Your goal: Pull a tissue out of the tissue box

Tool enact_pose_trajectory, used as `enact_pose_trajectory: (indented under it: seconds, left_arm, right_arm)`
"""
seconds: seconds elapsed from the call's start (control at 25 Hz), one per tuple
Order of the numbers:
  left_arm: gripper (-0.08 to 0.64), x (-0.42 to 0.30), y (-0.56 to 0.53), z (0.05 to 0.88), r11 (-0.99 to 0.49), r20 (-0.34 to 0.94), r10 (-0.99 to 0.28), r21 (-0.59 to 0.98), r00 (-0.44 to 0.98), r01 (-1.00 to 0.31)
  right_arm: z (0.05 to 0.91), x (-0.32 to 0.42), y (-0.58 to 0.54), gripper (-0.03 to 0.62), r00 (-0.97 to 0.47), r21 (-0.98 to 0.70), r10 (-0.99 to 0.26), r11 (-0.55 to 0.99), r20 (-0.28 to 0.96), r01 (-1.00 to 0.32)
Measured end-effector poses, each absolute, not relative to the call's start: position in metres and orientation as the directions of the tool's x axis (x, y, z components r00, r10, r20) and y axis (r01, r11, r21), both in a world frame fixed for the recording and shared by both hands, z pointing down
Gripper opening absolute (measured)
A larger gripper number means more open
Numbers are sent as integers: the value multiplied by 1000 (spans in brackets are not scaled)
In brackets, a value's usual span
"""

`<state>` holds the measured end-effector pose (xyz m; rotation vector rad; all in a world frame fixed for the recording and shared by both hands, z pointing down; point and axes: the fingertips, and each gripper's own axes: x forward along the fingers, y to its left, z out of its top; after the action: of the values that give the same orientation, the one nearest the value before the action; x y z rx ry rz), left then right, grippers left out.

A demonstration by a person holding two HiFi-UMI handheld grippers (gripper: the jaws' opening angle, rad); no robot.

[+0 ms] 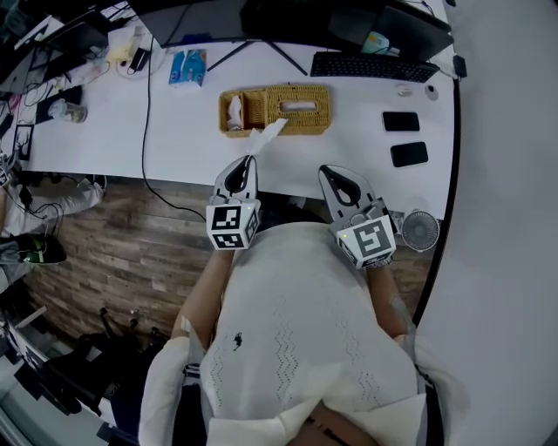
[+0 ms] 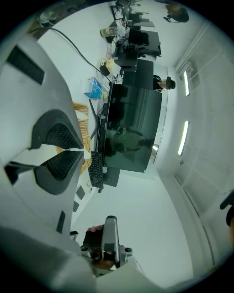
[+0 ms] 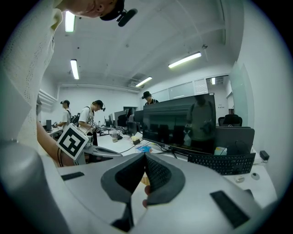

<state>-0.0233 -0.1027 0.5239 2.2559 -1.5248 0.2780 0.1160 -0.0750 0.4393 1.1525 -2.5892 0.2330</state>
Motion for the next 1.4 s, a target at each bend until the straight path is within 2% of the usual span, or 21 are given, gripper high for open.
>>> enact_pose_trajectory:
  seconds: [0.52, 0.96, 1.24, 1.4]
  left_arm:
    - [18, -28, -103, 499, -344, 297, -866, 228, 402, -911]
    - [18, -26, -109, 460, -390, 208, -879, 205, 429, -898]
    - [18, -33, -112, 432, -377, 173, -896, 187, 409, -907]
    - [18, -31, -120, 407, -391, 141, -898, 177, 417, -903]
  right_arm:
    - [444, 109, -73, 2, -623, -20, -694, 662, 360, -749]
    - [421, 111, -83, 2, -615, 8, -726, 648, 308, -762]
    - [393, 125, -83, 2, -590, -58, -771, 595, 240, -802]
    - [363, 130, -90, 0, -578, -32, -792, 584, 194, -811]
